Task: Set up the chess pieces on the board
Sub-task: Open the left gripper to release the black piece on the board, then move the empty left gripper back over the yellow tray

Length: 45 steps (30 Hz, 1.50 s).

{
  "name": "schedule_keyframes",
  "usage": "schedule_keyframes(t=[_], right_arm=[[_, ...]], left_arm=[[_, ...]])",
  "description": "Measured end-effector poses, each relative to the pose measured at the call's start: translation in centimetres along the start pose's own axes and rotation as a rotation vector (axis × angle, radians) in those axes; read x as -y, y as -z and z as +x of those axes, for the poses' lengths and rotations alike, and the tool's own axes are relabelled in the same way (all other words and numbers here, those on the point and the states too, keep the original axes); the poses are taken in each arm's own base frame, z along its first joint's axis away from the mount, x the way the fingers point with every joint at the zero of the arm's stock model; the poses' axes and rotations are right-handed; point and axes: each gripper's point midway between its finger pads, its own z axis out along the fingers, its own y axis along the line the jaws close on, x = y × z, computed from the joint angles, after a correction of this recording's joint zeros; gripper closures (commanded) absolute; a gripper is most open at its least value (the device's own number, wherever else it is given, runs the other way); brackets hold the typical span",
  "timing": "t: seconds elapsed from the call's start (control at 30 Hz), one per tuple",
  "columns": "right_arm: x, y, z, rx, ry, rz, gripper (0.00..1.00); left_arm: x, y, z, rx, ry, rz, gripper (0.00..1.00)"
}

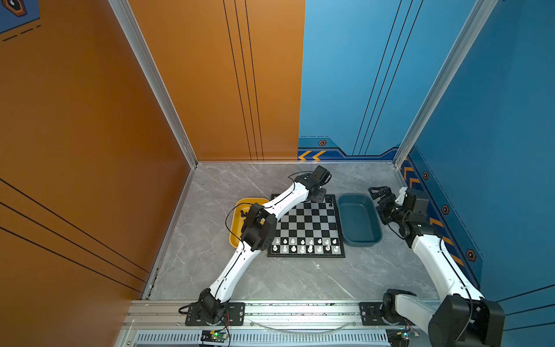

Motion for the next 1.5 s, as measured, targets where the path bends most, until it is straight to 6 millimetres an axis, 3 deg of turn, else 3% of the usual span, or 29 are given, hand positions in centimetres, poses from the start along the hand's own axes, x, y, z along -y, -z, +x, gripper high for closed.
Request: schedule_keyframes(t=[0.27, 0.67, 0.93, 1.17, 1.5], right_arm=[[0.0, 0.0, 0.0, 0.000, 0.000, 0.000, 0.00], [0.0, 0.0, 0.0, 0.000, 0.000, 0.000, 0.00], [0.0, 0.0, 0.0, 0.000, 0.000, 0.000, 0.00], [0.0, 0.0, 0.0, -0.001, 0.000, 0.000, 0.00], [0.0, 0.0, 0.1, -0.003, 0.001, -0.001, 0.00]], left_arm=[[0.0, -1.0, 1.2, -0.031, -0.015, -0.007, 0.68], [-0.2, -1.2, 1.5, -0.033, -0.019, -0.025, 0.68], [-1.3, -0.2, 2.6, -0.056, -0.037, -0.065, 0.68], [-1.8, 3.2, 3.0, -0.063, -0.055, -0.068, 0.67], [-2.0, 12.0, 1.6, 0.036, -0.082, -0.048, 0.69]])
